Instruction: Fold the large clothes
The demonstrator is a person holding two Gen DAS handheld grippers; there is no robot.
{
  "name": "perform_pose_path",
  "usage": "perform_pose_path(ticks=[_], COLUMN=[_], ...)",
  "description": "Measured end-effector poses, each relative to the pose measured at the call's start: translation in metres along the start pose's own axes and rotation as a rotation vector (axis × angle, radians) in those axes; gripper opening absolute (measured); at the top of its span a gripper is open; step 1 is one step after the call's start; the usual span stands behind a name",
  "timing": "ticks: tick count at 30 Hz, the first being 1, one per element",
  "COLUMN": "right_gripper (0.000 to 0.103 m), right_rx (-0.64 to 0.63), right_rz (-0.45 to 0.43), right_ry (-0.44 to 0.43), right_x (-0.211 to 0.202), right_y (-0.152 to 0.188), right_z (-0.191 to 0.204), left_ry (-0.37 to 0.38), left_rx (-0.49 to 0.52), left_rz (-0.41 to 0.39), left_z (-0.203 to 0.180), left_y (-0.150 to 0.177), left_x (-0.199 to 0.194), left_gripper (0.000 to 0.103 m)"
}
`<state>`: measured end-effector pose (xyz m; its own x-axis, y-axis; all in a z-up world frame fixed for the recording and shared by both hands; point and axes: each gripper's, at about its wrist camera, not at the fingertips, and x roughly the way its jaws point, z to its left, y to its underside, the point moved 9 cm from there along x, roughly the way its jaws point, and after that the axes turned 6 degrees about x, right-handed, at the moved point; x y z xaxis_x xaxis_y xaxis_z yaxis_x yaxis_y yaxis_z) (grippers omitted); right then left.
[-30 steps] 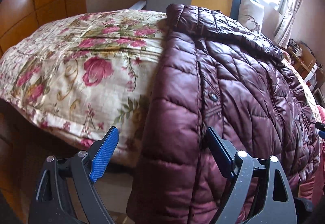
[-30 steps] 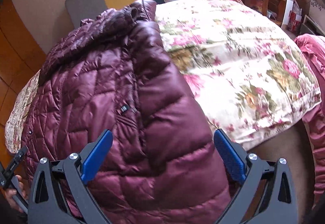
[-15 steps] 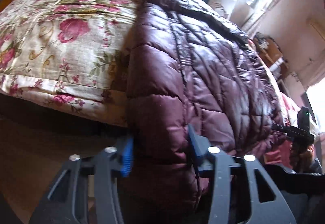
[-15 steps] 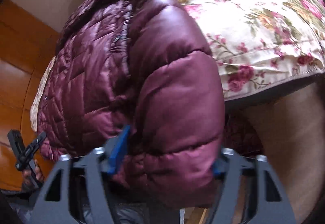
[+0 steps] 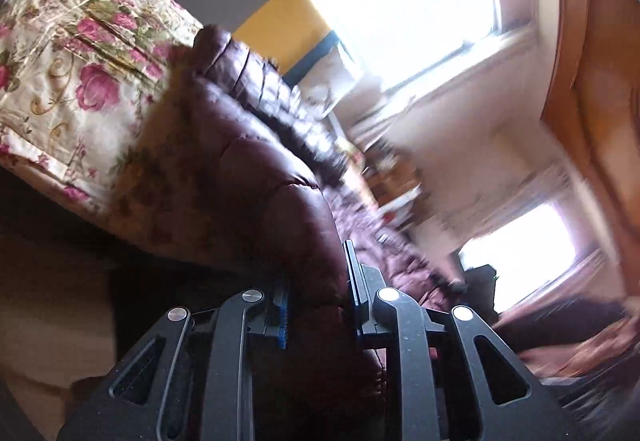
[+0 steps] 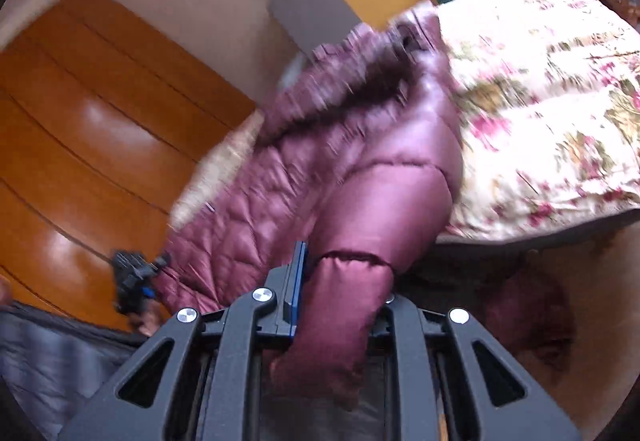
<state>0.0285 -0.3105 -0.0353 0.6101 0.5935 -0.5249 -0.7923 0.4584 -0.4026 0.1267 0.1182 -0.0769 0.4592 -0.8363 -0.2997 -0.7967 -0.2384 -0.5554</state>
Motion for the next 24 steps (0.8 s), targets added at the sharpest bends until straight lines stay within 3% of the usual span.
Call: perform_pose_path(ticks=[5,9,16,24], right_gripper=[0.016,0.016,0.015,0.020], right_rx=[0.088,0.142,0.199,0.296], right_rz=[-0.121,-0.187,-0.201,-0.138], right_ry=[-0.121,-0.129,-0.055,0.038], right_x=[-0.005,0.013,0.062,0.127], right_y=[-0.059,-0.119,-0.206,-0.283], right_z=[0.009,0.010,-0.007,-0.050], left_ry=[0.135,0.148,0.058,-0.081], left_rx=[-0.137,-0.159,-0.205,-0.353], left_rz=[-0.085,-0.081,-0.045,0.040], left_z=[0.000,-0.006,0.015,0.081], left_y=[-0.049,-0.095,-0.170,-0.236], left_x=[0.007,0.032,0.094,0.165], left_gripper=[0.021,0.021,0.021,0.026])
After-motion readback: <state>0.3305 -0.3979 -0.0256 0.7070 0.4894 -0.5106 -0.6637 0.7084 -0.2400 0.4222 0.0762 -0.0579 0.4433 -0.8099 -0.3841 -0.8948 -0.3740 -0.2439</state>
